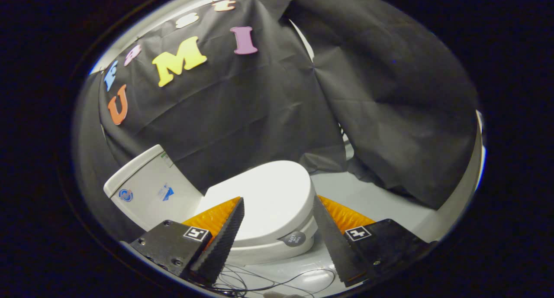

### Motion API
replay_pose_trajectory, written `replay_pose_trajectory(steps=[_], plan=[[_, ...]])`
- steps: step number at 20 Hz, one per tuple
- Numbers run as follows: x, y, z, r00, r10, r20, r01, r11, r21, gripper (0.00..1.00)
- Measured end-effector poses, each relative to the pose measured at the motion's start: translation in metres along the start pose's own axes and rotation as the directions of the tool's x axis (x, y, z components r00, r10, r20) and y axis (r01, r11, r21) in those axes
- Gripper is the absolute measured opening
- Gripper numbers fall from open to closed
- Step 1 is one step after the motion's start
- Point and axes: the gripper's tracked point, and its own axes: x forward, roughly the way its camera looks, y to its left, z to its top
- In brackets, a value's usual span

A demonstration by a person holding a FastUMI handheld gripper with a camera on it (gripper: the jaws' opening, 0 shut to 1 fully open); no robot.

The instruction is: Open the toilet lid.

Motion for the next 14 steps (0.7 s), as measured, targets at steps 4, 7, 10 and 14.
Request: replay_pose_trajectory(steps=[4,7,10,14], plan=[[0.02,-0.029,-0.039,0.994,0.033,-0.105,-0.016,0.987,0.16,0.99],[0.033,-0.037,-0.065,0.986,0.06,-0.154,-0.015,0.96,0.28,1.0],[0.045,-0.041,-0.086,0.978,0.081,-0.194,-0.012,0.942,0.335,0.99],[0.056,-0.044,-0.102,0.966,0.12,-0.228,-0.012,0.905,0.426,0.99]])
